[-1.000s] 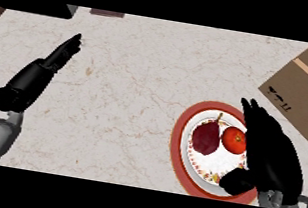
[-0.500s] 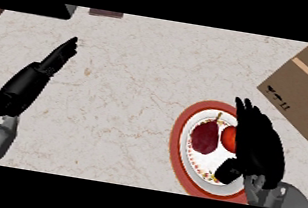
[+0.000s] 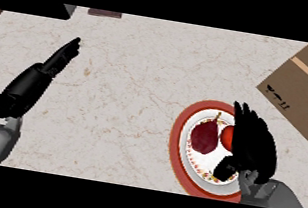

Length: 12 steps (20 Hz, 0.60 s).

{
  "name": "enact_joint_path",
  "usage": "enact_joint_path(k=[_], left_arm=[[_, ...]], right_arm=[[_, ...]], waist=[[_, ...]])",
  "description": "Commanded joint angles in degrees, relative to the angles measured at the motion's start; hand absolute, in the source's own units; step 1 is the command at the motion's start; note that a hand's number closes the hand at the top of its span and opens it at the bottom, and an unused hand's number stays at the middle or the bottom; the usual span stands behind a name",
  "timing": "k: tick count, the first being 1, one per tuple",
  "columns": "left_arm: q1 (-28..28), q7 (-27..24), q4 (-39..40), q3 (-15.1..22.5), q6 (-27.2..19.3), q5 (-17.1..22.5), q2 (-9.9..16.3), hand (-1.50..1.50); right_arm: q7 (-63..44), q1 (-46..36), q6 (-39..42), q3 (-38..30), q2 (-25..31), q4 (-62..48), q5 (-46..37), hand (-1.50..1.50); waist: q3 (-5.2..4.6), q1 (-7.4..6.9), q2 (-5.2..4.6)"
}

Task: Pick the tomato from the plate and place it in the cardboard box

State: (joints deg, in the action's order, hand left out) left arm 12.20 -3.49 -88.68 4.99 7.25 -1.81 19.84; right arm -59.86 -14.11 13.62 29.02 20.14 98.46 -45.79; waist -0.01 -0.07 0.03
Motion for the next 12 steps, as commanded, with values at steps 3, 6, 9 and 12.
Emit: enact_joint_path(k=[3, 6, 9, 12], left_arm=[[2.04, 3.41, -1.0, -1.89, 1.07, -0.49, -1.89, 0.0], [-0.66, -1.0, 0.35, -0.5, -0.74, -3.96, -3.54, 0.0], [-1.3, 2.28, -3.25, 0.41, -0.81, -4.26, -4.47, 0.0], [-0.1, -1.01, 1.0, -2.22, 1.8, -4.41, -3.36, 0.0]], right_arm=[[-0.59, 0.84, 3.19, -3.27, -3.95, -2.01, -1.92, -1.5], [0.63, 2.21, 1.3, -3.4, -3.59, -4.69, -5.7, -1.5], [0.39, 3.74, 0.49, -2.65, -5.07, -6.92, -7.96, -1.5], [2.86, 3.07, 3.24, -7.26, -4.6, -6.55, -7.16, -1.5]], waist=[[0.01, 0.1, 0.01], [0.01, 0.09, 0.0], [0.02, 0.0, 0.03], [0.0, 0.15, -0.02]])
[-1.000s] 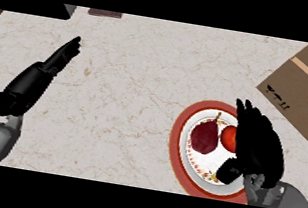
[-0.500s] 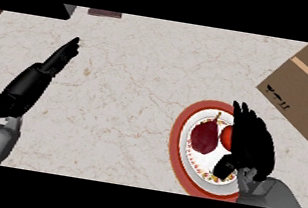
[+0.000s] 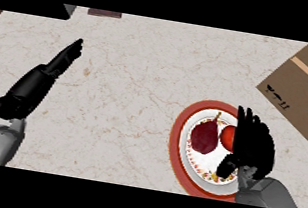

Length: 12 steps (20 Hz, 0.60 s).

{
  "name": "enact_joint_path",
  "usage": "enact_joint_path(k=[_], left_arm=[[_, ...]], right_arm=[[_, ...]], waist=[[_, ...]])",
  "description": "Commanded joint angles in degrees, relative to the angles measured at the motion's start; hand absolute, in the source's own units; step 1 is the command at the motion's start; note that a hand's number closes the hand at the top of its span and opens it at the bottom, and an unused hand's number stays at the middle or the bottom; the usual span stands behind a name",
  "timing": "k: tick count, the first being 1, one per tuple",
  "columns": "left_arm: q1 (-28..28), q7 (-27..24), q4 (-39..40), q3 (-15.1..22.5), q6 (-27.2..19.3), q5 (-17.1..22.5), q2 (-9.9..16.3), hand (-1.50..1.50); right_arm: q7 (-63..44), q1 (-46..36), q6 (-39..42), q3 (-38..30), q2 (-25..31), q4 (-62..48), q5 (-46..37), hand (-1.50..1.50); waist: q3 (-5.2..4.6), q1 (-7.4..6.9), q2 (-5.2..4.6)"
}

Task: Pick the tomato from the plate and place it in the cardboard box

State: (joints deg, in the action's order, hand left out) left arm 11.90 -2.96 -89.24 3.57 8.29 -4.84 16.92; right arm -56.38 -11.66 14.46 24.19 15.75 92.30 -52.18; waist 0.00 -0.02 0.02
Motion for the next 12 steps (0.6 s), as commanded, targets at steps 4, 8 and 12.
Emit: enact_joint_path(k=[4, 8, 12], left_arm=[[2.27, -1.66, 3.94, -0.99, 0.03, -2.97, -2.79, 0.0], [-1.92, 1.48, -3.66, -4.52, 5.16, 0.91, 1.08, 0.0], [1.26, 1.5, -1.18, -2.77, 2.15, -2.25, -2.24, 0.0]], right_arm=[[4.12, -0.03, -2.25, -3.77, -3.66, -7.37, -2.55, -1.5], [11.0, 1.11, -0.12, -3.5, -0.32, -5.79, -2.91, 1.5], [13.26, -0.78, -4.97, -0.93, -2.08, -8.6, -8.47, 1.5]], waist=[[0.0, 0.07, -0.07], [0.0, -0.19, 0.03], [0.01, -0.11, -0.01]])
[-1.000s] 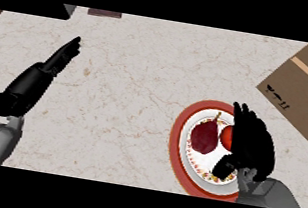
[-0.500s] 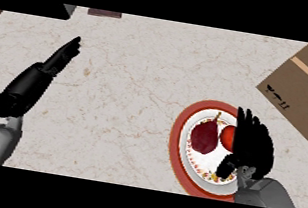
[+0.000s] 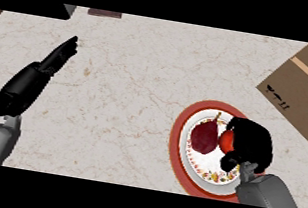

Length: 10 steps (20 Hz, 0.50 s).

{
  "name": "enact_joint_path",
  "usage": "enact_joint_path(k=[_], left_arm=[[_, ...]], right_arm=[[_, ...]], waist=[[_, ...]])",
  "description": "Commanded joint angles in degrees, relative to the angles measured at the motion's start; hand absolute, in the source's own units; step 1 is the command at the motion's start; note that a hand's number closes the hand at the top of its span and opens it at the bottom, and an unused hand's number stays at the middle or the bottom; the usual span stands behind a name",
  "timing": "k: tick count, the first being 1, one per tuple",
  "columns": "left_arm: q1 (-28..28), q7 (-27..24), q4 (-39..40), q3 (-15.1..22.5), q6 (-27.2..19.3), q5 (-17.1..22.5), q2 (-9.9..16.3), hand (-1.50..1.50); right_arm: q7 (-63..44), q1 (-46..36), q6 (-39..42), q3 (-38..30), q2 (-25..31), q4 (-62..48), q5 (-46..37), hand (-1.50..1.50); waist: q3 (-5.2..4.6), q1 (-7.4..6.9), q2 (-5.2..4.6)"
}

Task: Pick the tomato from the plate and place it in the cardboard box

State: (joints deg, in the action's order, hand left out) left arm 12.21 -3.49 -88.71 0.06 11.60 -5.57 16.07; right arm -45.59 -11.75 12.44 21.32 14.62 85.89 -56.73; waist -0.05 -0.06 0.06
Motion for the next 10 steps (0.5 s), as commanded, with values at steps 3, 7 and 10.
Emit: enact_joint_path(k=[3, 7, 10], left_arm=[[0.2, 0.97, -0.85, 0.01, 0.2, -1.18, -1.05, 0.0], [-0.31, 2.15, -3.21, -1.23, 2.7, 0.67, 0.25, 0.0], [1.18, -0.68, 0.25, 1.05, -0.11, -2.25, -2.18, 0.0]], right_arm=[[6.29, 0.82, -8.62, 1.23, 0.91, -5.12, -7.33, 1.5], [11.38, -2.64, -5.81, 1.66, 1.13, -3.27, -5.99, 1.5], [26.63, -8.3, -2.32, 2.15, 2.89, -5.54, 2.6, 1.5]], waist=[[0.07, 0.0, -0.05], [0.07, -0.27, 0.0], [0.12, -1.13, -0.49]])
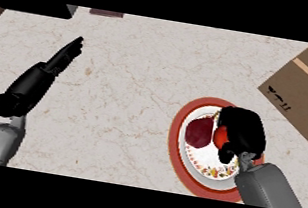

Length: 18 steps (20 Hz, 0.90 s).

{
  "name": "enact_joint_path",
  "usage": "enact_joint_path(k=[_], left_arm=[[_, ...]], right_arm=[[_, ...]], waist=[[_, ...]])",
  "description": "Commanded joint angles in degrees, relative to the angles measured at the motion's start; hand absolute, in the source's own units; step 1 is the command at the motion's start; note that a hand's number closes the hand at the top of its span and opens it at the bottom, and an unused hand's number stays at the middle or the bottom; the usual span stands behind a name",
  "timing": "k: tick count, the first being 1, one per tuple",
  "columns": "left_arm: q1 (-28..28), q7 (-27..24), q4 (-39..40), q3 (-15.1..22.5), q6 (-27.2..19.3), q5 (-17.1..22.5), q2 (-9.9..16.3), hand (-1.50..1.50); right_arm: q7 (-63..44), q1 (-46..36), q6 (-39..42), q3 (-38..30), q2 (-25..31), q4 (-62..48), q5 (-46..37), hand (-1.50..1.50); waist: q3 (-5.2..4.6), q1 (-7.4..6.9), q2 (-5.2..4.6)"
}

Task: Pick the tomato from the plate and place it in the cardboard box

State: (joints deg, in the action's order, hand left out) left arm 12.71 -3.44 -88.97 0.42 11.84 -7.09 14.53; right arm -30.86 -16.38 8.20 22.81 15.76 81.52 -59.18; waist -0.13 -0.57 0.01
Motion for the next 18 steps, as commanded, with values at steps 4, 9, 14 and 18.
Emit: enact_joint_path(k=[4, 9, 14, 18], left_arm=[[0.67, 1.19, -0.6, 0.12, 0.04, -0.02, -0.36, 0.0], [0.64, -0.87, 1.92, -0.26, -0.07, -1.08, -0.42, 0.0], [0.78, 0.31, 0.57, -3.31, 2.95, 2.03, 1.8, 0.0], [-0.88, -0.18, -0.21, -2.6, 1.82, 0.9, 1.01, 0.0]], right_arm=[[25.21, -8.74, 3.45, 0.35, 3.04, -0.57, 10.35, 1.5], [30.55, -13.61, -0.76, -1.77, 3.88, -0.32, 7.81, 1.5], [29.7, -12.28, 0.27, -5.39, 6.28, 9.42, 7.72, 1.5], [19.93, -12.83, 0.24, -13.09, 4.9, 14.76, 9.82, 1.5]], waist=[[0.21, -0.8, -0.23], [0.13, 0.31, -0.04], [0.12, 0.77, 0.14], [0.12, 1.12, 0.39]])
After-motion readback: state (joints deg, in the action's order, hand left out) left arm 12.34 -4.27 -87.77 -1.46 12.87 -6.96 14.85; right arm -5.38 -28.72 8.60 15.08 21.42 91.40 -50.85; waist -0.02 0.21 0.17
